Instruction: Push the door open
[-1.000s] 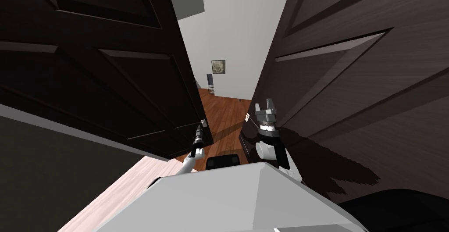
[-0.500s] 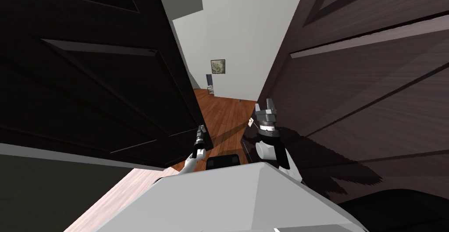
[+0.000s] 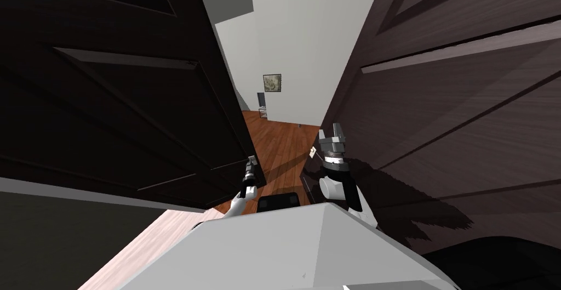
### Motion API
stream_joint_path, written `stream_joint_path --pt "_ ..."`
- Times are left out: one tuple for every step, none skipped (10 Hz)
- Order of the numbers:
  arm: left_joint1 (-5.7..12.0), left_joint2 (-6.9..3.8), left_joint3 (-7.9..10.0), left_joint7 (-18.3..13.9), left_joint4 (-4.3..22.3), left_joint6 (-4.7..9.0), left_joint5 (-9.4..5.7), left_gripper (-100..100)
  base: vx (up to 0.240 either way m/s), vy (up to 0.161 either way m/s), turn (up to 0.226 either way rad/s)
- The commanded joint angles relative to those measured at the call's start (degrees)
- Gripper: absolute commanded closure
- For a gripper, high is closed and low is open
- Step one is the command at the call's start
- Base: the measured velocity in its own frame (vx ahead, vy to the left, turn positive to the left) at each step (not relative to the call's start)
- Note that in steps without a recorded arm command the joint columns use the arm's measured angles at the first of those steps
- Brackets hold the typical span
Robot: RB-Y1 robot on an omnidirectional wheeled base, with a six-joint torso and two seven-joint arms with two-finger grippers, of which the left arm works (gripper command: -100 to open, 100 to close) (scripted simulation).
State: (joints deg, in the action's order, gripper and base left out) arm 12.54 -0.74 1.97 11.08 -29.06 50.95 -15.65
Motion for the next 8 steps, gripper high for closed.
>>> stream_joint_path --pt "0.05 -0.01 0.02 -0.03 -0.07 0.09 -0.01 100 0.000 0.000 0.000" --pt "0.20 -0.95 0.93 0.87 0.02 0.01 -0.70 100 0.077 0.012 0.057" --pt "0.30 -1.23 1.36 1.27 0.01 0.02 -1.02 100 0.155 0.018 0.061" --pt "0.42 -1.44 1.85 1.72 0.01 0.04 -1.39 100 0.197 0.014 0.077" --pt "0.48 -1.50 2.11 1.97 0.01 0.05 -1.59 100 0.199 0.008 0.114" --pt "0.69 -1.55 2.95 2.75 0.00 0.07 -2.21 100 0.215 0.025 0.092" --pt "0.69 -1.55 2.95 2.75 0.77 0.07 -2.21 100 0.160 0.027 0.080" --pt "1.35 -1.99 1.64 3.21 1.56 0.96 -3.71 -100 -0.009 0.029 0.075"
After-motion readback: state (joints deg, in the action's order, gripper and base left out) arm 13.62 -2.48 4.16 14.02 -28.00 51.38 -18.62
